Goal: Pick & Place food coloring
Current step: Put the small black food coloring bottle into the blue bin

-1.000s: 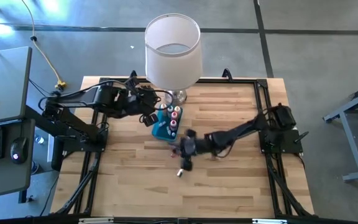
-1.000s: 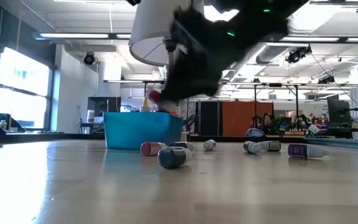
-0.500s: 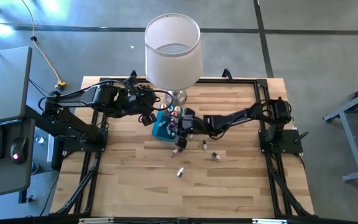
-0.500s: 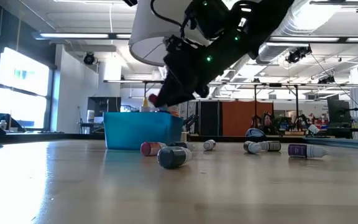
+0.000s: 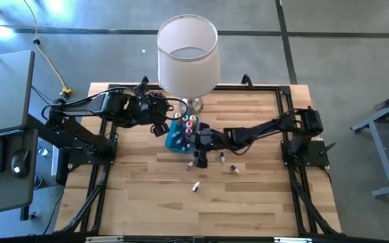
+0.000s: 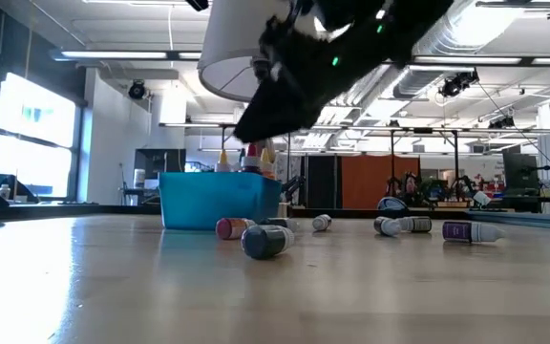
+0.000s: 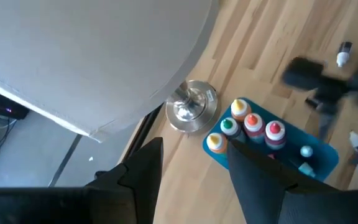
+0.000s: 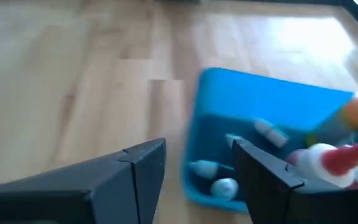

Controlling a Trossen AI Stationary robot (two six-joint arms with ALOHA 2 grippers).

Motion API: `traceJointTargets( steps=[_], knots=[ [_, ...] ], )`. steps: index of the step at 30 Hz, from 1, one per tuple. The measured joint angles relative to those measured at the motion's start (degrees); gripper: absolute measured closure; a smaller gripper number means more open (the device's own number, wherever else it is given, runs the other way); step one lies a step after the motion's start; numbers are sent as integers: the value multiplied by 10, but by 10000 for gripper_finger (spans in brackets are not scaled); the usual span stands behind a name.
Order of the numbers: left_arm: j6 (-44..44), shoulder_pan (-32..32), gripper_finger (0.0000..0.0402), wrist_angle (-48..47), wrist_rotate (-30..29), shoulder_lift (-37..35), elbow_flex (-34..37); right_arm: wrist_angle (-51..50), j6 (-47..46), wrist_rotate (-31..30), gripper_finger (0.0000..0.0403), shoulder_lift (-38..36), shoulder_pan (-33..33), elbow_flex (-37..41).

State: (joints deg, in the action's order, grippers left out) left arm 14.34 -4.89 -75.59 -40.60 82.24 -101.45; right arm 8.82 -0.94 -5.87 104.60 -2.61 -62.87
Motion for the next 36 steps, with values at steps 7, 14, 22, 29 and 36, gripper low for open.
traceJointTargets(
  steps=[7, 14, 22, 29, 36],
  knots=[
    [25, 0, 229, -30, -1, -7, -1, -102, 0, 31, 223, -16, -63, -2],
    [25, 0, 229, -24, 3, -7, -1, -101, 32, 30, 222, 37, -68, 0],
    [26, 0, 229, -24, 27, -7, -1, -125, 34, 47, 222, 68, -29, 0],
    [25, 0, 229, -25, 26, -7, 0, -124, 47, 101, 240, 93, -14, -3],
    [25, 0, 229, -27, 28, -7, 0, -126, 40, 114, 335, 86, -14, -2]
  ],
)
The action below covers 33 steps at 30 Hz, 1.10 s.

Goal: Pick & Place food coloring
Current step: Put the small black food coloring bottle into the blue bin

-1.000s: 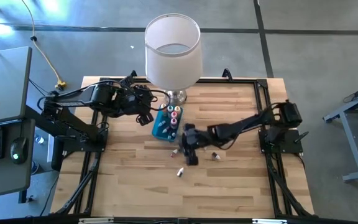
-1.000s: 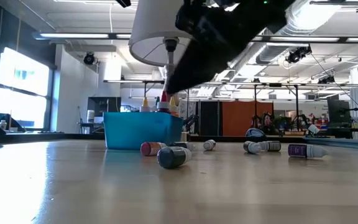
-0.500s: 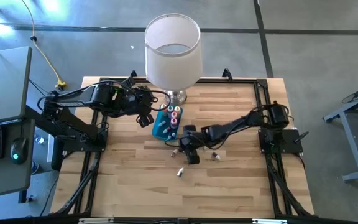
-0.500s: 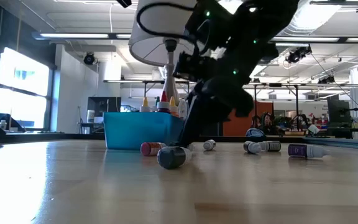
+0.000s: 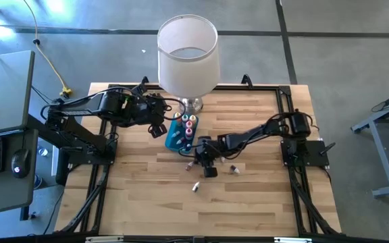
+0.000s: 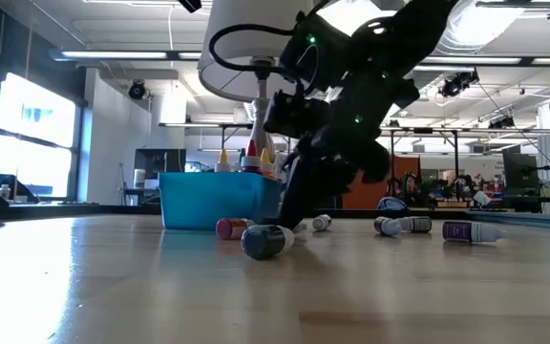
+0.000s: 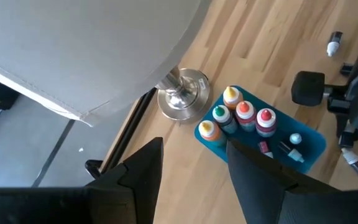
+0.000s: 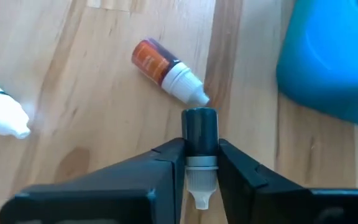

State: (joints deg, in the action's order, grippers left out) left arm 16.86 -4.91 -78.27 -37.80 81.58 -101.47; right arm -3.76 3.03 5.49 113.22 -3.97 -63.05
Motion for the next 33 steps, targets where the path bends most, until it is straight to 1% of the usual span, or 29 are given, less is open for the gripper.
traceJointTargets(
  steps=[3, 6, 7, 9, 11, 12, 15, 18, 21, 23, 26, 28, 30, 33],
  knots=[
    [12, 0, 229, -6, 13, 0, 0, -9, -19, 17, 338, -20, -1, 4],
    [31, -1, 229, -28, 14, 0, 0, 17, -26, 26, 338, -65, -2, 3],
    [43, -4, 229, -38, 14, 0, 0, 29, -21, 17, 338, -84, -2, 2],
    [64, -14, 229, -60, 11, 0, 0, 57, 0, -27, 338, -109, 2, 2],
    [79, -29, 229, -68, 5, 0, 0, 95, 26, -74, 336, -121, 13, 2],
    [84, -38, 229, -67, 2, 0, 0, 115, 33, -84, 334, -124, 23, 2],
    [91, -60, 229, -62, -2, 0, 0, 146, 30, -79, 329, -120, 58, 0],
    [92, -79, 229, -50, -2, 0, 0, 126, 10, -74, 327, -99, 83, 1],
    [93, -88, 229, -47, -3, 0, 0, 149, 15, -43, 326, -80, 86, 3],
    [94, -88, 229, -46, -2, 0, 0, 173, 35, -43, 325, -73, 83, 2],
    [96, -87, 229, -46, -3, 0, 0, 173, 25, -46, 322, -63, 84, 1],
    [96, -86, 229, -46, -2, 0, 0, 168, 22, -49, 314, -62, 85, 2],
    [105, -86, 229, -47, -2, 0, 0, 169, 23, -50, 297, -63, 85, 2],
    [139, -98, 229, -73, 17, 0, 1, 164, 20, -49, 269, -63, 84, 2]
  ],
)
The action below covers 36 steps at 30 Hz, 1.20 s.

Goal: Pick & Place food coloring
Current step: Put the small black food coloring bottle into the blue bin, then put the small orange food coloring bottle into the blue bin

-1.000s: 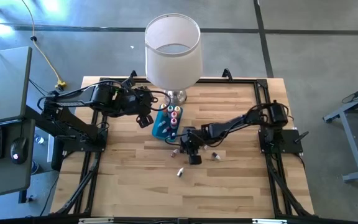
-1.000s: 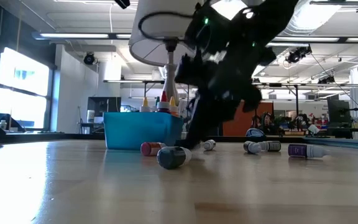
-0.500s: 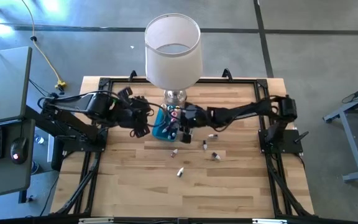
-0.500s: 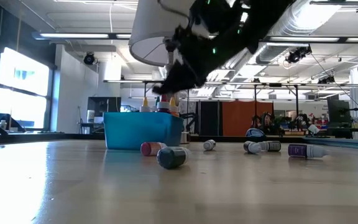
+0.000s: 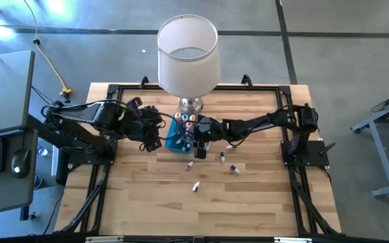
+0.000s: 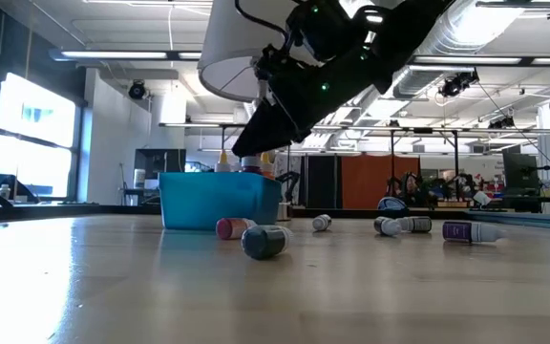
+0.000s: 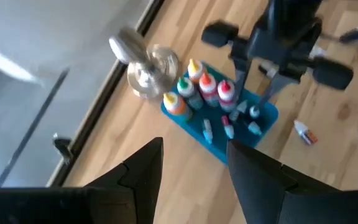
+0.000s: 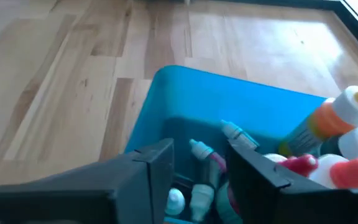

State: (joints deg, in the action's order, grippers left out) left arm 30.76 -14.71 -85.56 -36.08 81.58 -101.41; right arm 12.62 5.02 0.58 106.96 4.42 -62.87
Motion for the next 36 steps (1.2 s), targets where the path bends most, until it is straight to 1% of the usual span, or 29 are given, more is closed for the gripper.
traceJointTargets(
  steps=[2, 4, 7, 9, 12, 15, 17, 19, 22, 26, 36],
  knots=[
    [33, -25, 229, -17, -11, -1, 5, 2, 0, -3, 253, 0, -4, 0],
    [77, -59, 229, -29, -30, -4, 23, 1, 1, -18, 242, 0, -9, 0],
    [151, -128, 229, -27, -69, -21, 75, 1, 0, -56, 235, -2, -17, 0],
    [208, -176, 229, -15, -102, -34, 125, 11, 0, -74, 234, -4, -20, 0],
    [283, -241, 229, 33, -115, -43, 211, 10, 0, -75, 234, -4, -20, -1],
    [343, -288, 229, 114, -86, -43, 288, 10, 0, -75, 234, -4, -20, -1],
    [366, -311, 229, 178, -79, -40, 328, 10, 0, -75, 233, -4, -20, -1],
    [379, -327, 229, 232, -81, -38, 356, 10, 0, -75, 234, -4, -20, -1],
    [390, -341, 229, 272, -95, -38, 375, 10, 0, -75, 233, -4, -20, -1],
    [396, -345, 229, 276, -114, -38, 376, 10, 0, -75, 233, -4, -20, -1],
    [389, -344, 229, 276, -123, -38, 376, 10, 0, -75, 233, -4, -20, -1]
  ],
)
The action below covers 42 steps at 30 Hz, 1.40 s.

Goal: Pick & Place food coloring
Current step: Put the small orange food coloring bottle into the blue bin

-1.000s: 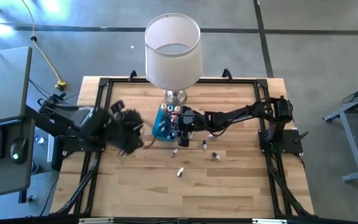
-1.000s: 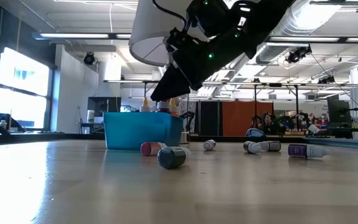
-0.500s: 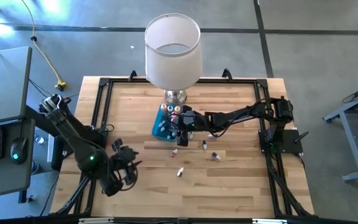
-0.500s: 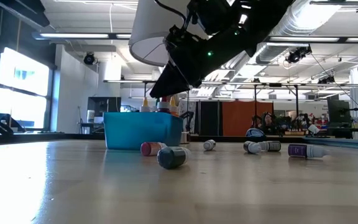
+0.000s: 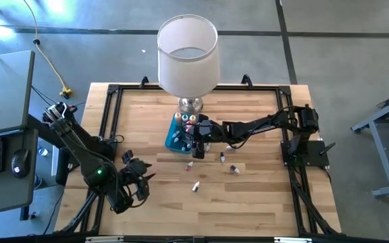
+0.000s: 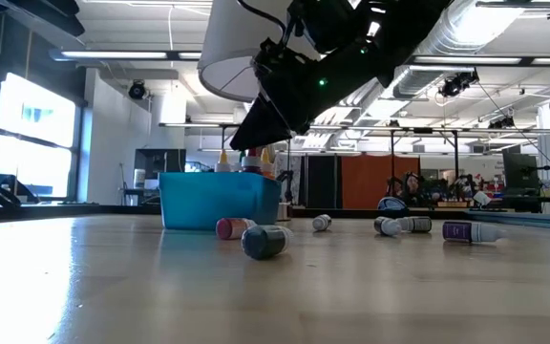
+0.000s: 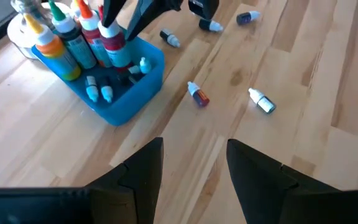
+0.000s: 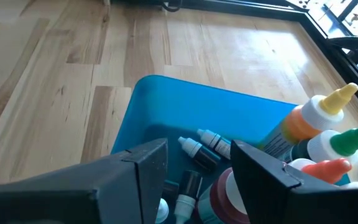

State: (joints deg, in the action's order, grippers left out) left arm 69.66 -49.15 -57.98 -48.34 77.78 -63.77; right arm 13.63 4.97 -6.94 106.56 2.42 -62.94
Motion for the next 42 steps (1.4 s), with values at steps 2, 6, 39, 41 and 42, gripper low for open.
traceJointTargets(
  steps=[2, 6, 39, 41, 42],
  knots=[
    [-2, 0, 229, 0, -3, 0, 0, 0, 0, 0, 233, 0, 0, 0],
    [-2, 0, 229, 0, -3, 0, 0, 0, 0, 0, 233, 0, 0, 0],
    [-234, 67, 229, 388, 195, 25, 115, -84, -180, 171, 233, -8, -4, 0],
    [-217, 82, 229, 395, 199, 40, 115, -146, -197, 200, 234, -17, -11, 0],
    [-213, 90, 229, 394, 204, 46, 115, -178, -197, 202, 234, -22, -17, 0]
  ],
)
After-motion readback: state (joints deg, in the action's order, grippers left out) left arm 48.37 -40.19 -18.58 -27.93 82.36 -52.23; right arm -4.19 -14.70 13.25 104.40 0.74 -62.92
